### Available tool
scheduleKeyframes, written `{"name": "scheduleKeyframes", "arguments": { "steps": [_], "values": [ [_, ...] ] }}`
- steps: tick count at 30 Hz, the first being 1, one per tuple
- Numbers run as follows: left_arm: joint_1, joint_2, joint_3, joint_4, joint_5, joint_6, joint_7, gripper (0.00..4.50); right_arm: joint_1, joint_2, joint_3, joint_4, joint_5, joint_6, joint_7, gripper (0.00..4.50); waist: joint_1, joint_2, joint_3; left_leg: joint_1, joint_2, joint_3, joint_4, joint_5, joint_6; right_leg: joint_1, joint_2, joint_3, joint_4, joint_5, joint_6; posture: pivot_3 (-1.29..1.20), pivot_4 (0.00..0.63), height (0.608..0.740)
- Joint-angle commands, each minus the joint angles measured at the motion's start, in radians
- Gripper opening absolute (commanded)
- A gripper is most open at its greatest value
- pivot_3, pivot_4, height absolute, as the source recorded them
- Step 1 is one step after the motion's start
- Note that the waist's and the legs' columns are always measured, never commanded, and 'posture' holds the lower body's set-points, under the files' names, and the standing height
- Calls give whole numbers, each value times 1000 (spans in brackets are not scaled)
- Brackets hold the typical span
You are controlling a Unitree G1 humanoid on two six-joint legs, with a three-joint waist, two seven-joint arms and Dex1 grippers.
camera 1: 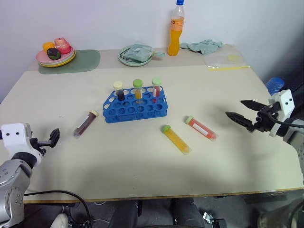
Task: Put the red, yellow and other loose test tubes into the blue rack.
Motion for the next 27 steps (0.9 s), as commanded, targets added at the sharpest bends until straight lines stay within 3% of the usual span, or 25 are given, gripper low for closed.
{"name": "scheduleKeyframes", "arguments": {
  "steps": [1,17,24,27],
  "values": [
    [2,-5,15,-40,7,-16,11,4500,-23,-7,-8,1,2,-9,4,4462,0,0,0,0,0,0,0,0,0,0,0,0,0,0,0,0,150,740],
    [-77,18,-14,-34,-13,-64,-53,4500,-43,-8,29,-91,-11,78,-78,4462,0,0,0,0,0,0,0,0,0,0,0,0,0,0,0,0,150,740],
    [-164,44,-210,-37,-5,-106,-186,4500,-57,-35,60,-322,27,261,-128,4462,2,0,0,-1,0,0,0,0,0,0,0,0,0,0,0,0,150,740],
    [-216,26,-351,-60,-19,-120,-262,4500,-90,-92,196,-396,-32,389,-148,4462,2,1,1,-1,-1,0,1,0,0,0,0,0,0,0,0,0,150,740]
  ]
}}
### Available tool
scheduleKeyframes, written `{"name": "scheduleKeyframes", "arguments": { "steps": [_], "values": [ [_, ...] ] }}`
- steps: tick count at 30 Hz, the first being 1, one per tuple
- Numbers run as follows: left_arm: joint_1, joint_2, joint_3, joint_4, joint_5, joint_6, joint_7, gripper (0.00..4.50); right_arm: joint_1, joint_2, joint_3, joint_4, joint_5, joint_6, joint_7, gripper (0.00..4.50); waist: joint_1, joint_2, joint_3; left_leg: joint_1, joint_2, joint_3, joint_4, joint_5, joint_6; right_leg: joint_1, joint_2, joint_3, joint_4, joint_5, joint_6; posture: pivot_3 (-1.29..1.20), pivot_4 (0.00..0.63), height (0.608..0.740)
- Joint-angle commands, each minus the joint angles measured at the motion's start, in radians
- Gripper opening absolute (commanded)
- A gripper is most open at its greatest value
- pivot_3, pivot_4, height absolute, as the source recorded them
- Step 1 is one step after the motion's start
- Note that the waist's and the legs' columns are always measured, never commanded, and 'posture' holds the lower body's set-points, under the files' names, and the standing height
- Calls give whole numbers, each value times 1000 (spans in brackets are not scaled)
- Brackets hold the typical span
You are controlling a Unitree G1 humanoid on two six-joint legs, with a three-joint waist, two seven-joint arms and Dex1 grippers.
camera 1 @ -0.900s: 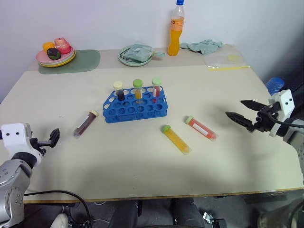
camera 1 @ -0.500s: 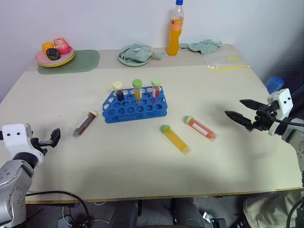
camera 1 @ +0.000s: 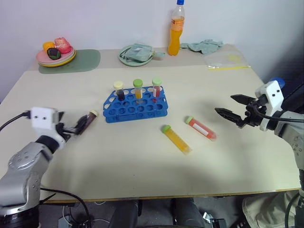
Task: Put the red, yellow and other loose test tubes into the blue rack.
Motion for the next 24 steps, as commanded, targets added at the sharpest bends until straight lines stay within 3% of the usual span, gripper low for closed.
{"name": "scheduleKeyframes", "arguments": {
  "steps": [1,6,11,21,24],
  "values": [
    [-40,-9,-140,-59,-13,-37,-88,4500,-77,-37,127,-76,-34,169,-42,4462,-2,0,0,0,0,0,0,0,0,0,0,0,0,0,0,0,150,740],
    [-51,-43,-374,-111,-8,-54,-202,4500,-272,6,324,-51,-46,408,-73,4462,-8,1,1,-1,0,1,0,0,0,-2,0,0,0,0,0,0,150,740],
    [-67,-45,-525,-114,36,-107,-285,4500,-438,24,495,35,-97,500,-59,4462,-4,2,2,-6,0,0,1,0,0,-6,1,0,0,0,0,0,150,740],
    [-43,-54,-602,-80,62,-184,-364,4500,-591,108,619,254,-119,591,-9,4462,-6,2,2,-8,-1,0,2,0,0,-7,1,-1,0,1,1,0,150,740],
    [-34,-65,-608,-58,75,-212,-374,4500,-604,118,634,294,-123,600,4,3650,-6,2,2,-8,-1,0,2,0,0,-7,1,-1,0,1,1,0,150,740]
  ]
}}
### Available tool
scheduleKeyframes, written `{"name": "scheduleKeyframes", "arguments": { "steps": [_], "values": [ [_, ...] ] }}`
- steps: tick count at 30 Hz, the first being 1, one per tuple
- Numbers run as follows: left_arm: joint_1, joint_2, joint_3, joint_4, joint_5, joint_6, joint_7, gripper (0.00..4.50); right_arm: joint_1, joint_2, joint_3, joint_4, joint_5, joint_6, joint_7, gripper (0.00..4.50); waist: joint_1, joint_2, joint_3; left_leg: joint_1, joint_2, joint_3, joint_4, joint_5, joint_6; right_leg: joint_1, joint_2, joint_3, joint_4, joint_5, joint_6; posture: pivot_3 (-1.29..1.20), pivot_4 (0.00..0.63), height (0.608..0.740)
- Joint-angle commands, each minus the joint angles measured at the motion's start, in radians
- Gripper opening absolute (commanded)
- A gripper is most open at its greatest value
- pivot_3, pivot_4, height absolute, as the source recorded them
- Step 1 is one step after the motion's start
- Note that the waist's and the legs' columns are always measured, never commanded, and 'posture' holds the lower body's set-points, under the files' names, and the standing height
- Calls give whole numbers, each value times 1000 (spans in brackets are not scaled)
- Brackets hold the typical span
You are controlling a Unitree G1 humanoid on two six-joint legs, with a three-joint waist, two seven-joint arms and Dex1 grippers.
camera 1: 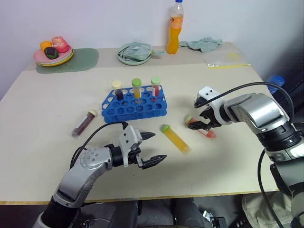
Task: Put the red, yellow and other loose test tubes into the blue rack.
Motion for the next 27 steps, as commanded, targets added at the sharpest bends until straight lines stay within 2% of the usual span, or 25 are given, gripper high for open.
{"name": "scheduleKeyframes", "arguments": {
  "steps": [1,5,6,9,13,16,20,24,27],
  "values": [
    [9,-14,-18,8,17,-49,-14,4500,-38,6,3,25,-11,11,14,3171,0,0,0,0,0,0,0,0,0,0,0,0,0,0,0,0,150,740],
    [19,-24,-23,22,27,-76,-16,4500,-41,2,12,22,-6,33,32,1086,0,0,0,0,0,0,0,0,0,0,0,0,0,0,0,0,150,740],
    [22,-26,-23,25,29,-81,-17,4500,-44,-5,17,8,-5,35,40,799,0,0,0,0,0,0,0,0,0,0,0,0,0,0,0,0,150,740],
    [34,-31,-14,34,31,-92,-17,4500,-42,-28,-8,-47,-3,-4,57,731,0,1,0,0,0,0,0,0,0,0,0,0,0,0,0,0,150,740],
    [56,-44,32,51,28,-113,14,4500,82,-15,-178,-206,-19,-369,34,731,0,1,1,-1,0,0,0,0,0,-1,0,0,1,0,0,0,150,740],
    [66,-79,105,91,22,-128,83,4500,183,144,-379,-285,33,-608,-69,731,-2,0,1,0,0,0,0,0,0,-1,1,0,1,0,1,0,150,740],
    [32,-147,184,176,74,-179,215,4500,283,415,-504,-350,91,-740,-247,731,-1,0,0,0,0,-2,1,0,0,-1,1,0,3,0,1,0,150,740],
    [-8,-190,211,219,113,-211,290,4500,349,680,-448,-309,7,-936,-423,731,-3,0,0,1,0,-2,1,1,-1,-1,1,1,4,0,0,0,150,740],
    [-36,-208,217,203,110,-179,317,4500,400,793,-358,-227,-89,-1095,-475,731,-4,0,0,1,0,-2,0,1,-2,-2,1,1,5,0,0,0,150,740]
  ]
}}
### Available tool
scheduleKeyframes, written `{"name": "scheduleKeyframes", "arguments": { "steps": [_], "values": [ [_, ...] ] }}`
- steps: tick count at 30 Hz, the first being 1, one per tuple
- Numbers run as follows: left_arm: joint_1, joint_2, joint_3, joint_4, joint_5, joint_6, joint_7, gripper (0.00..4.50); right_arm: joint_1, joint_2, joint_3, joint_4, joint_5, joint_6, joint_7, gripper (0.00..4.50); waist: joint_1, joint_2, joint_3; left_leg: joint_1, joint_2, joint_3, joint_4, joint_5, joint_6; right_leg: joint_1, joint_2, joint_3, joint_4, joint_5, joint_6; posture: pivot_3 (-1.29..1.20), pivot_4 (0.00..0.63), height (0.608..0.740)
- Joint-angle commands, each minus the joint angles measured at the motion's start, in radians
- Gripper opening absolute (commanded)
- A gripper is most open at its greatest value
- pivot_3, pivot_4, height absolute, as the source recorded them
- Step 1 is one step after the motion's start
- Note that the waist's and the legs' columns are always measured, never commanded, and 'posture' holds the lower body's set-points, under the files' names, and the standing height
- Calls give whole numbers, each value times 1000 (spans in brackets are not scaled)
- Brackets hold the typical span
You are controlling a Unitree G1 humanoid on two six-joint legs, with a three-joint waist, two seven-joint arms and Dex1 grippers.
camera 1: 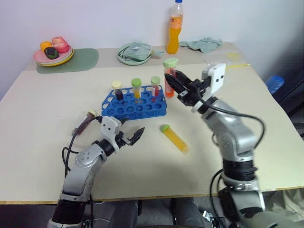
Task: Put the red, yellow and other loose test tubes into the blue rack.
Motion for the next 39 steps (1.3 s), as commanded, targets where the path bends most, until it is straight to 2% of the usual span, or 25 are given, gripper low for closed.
{"name": "scheduleKeyframes", "arguments": {
  "steps": [1,6,19,39],
  "values": [
    [-29,-12,15,-41,-9,20,27,4500,27,70,76,60,-90,-179,-49,731,-1,0,0,0,0,0,0,0,0,0,0,0,0,0,0,0,150,740],
    [-17,-18,11,-96,-24,14,14,4500,45,118,91,210,-121,-317,-51,731,-3,0,0,0,0,0,0,0,0,-1,0,0,0,0,0,0,150,740],
    [76,24,11,-272,-143,197,-11,4500,-45,126,66,500,-176,-512,-72,731,-7,1,0,2,0,1,-1,0,0,0,1,1,1,0,0,0,150,740],
    [104,28,7,-232,-132,148,-53,4500,-46,136,80,629,-243,-635,-100,731,-6,1,0,4,0,1,-2,0,0,2,1,2,1,0,-1,0,150,740]
  ]
}}
